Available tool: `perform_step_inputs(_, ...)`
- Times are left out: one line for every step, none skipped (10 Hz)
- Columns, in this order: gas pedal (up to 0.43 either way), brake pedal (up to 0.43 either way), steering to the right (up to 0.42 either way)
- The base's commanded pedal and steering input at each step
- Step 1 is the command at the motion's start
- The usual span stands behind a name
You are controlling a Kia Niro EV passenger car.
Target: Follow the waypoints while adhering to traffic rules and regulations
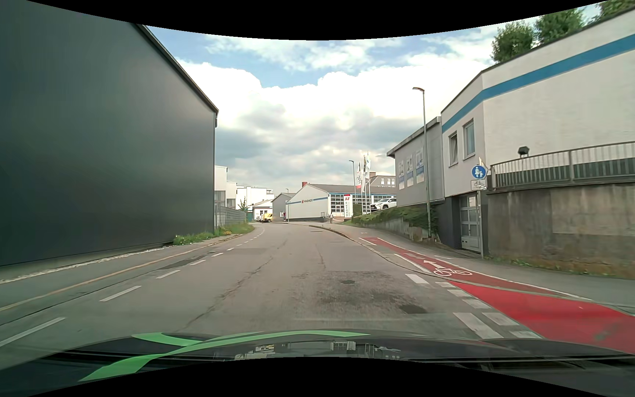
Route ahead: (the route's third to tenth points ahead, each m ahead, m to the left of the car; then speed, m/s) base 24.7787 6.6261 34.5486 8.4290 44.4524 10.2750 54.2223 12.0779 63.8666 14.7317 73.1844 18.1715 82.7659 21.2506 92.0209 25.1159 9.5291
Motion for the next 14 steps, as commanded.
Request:
perform_step_inputs(0.118, 0.000, -0.017)
perform_step_inputs(0.118, 0.000, -0.018)
perform_step_inputs(0.118, 0.000, -0.020)
perform_step_inputs(0.118, 0.000, -0.024)
perform_step_inputs(0.118, 0.000, -0.030)
perform_step_inputs(0.118, 0.000, -0.034)
perform_step_inputs(0.118, 0.000, -0.035)
perform_step_inputs(0.118, 0.000, -0.035)
perform_step_inputs(0.118, 0.000, -0.034)
perform_step_inputs(0.118, 0.000, -0.033)
perform_step_inputs(0.118, 0.000, -0.034)
perform_step_inputs(0.118, 0.000, -0.033)
perform_step_inputs(0.118, 0.000, -0.033)
perform_step_inputs(0.130, 0.000, -0.033)
